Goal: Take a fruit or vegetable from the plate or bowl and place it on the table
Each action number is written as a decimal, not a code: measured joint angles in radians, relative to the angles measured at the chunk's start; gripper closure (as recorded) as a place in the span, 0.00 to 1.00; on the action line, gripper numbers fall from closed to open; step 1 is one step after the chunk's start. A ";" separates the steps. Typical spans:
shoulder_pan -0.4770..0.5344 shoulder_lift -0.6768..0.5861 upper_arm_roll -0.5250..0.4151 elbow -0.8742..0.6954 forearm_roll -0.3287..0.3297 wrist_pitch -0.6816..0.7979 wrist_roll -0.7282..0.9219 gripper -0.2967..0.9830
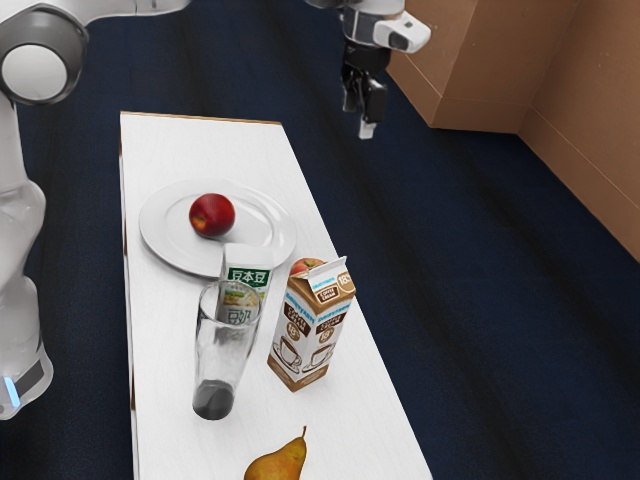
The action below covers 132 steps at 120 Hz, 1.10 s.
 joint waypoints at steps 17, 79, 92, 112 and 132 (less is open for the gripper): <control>-0.017 0.000 0.000 0.000 0.000 0.008 0.005 0.23; -0.004 -0.009 0.000 0.014 0.008 -0.055 0.015 0.23; -0.020 -0.168 0.013 -0.214 0.028 -0.027 0.017 0.23; 0.017 -0.470 0.074 -0.608 0.131 0.055 0.018 0.23; 0.074 -0.627 0.078 -0.869 0.201 0.130 0.017 0.23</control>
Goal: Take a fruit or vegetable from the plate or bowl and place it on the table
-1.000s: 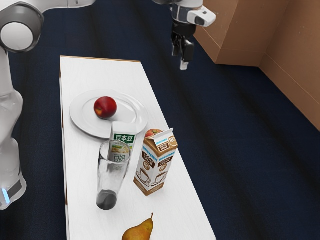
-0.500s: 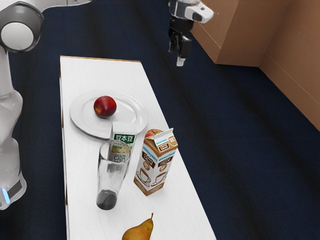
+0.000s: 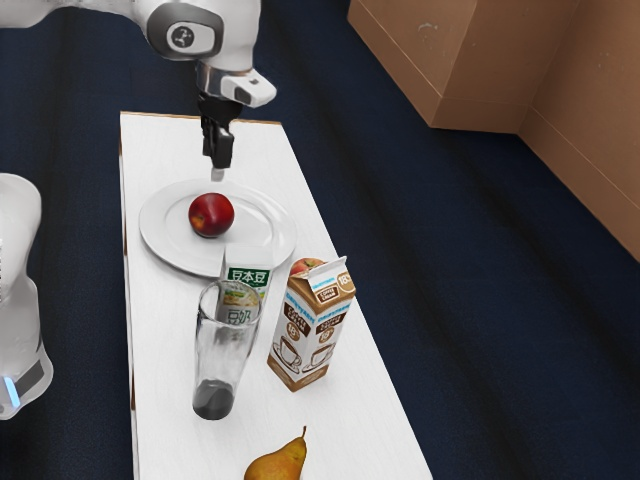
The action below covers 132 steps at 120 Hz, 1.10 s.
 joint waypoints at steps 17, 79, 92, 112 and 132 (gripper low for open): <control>0.074 -0.008 0.000 -0.051 0.023 0.052 -0.010 0.23; 0.082 0.011 -0.028 -0.056 0.008 0.141 -0.153 0.23; 0.079 -0.007 -0.060 -0.063 0.008 0.135 -0.176 0.23; 0.083 -0.082 -0.088 -0.116 0.009 0.110 -0.205 0.23; 0.083 -0.119 -0.113 -0.184 0.010 0.095 -0.226 0.23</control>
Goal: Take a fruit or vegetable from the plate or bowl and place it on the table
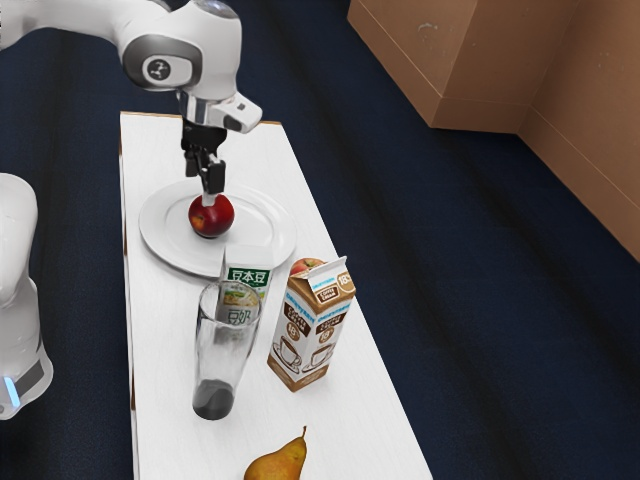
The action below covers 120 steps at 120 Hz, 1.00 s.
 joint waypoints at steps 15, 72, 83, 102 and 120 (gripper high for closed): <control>0.002 0.009 0.002 -0.016 0.002 -0.001 -0.013 0.23; -0.036 0.102 0.007 -0.009 0.001 0.044 -0.043 0.23; -0.037 0.119 0.009 -0.014 -0.001 0.063 -0.047 0.23; -0.036 0.145 0.016 -0.026 -0.002 0.098 -0.051 0.23; -0.037 0.153 0.034 -0.033 -0.003 0.120 -0.054 0.23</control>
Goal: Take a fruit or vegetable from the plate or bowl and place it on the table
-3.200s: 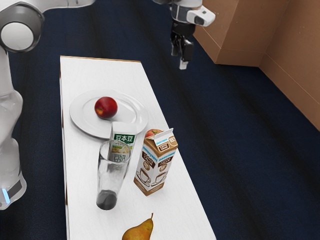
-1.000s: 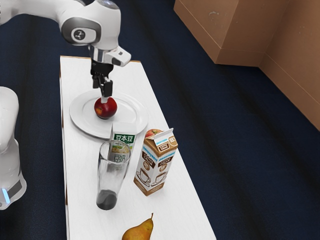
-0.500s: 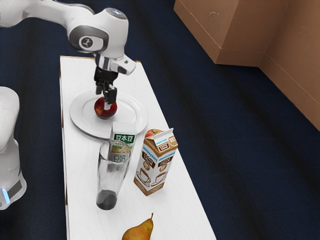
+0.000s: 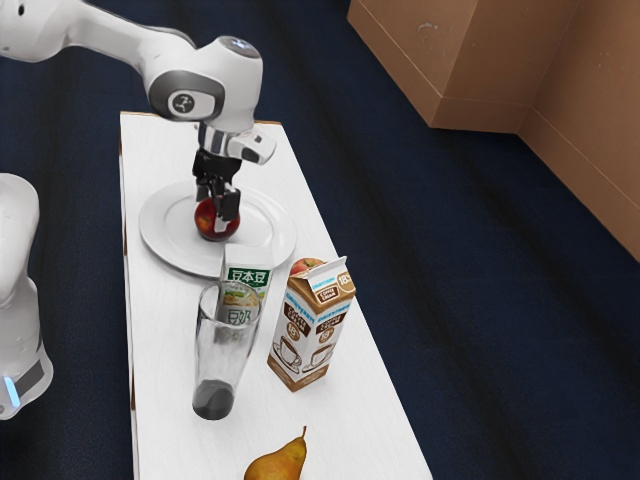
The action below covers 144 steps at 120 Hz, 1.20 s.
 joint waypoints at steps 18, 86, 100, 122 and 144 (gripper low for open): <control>-0.001 0.004 0.002 -0.004 0.000 0.020 -0.002 0.23; -0.007 0.022 0.030 -0.013 0.010 0.075 -0.011 0.51; -0.008 0.007 0.029 -0.005 0.027 0.072 -0.019 0.64; -0.003 0.003 0.081 0.104 0.038 0.044 -0.021 0.45; -0.005 0.032 0.266 0.227 0.083 0.019 -0.004 0.39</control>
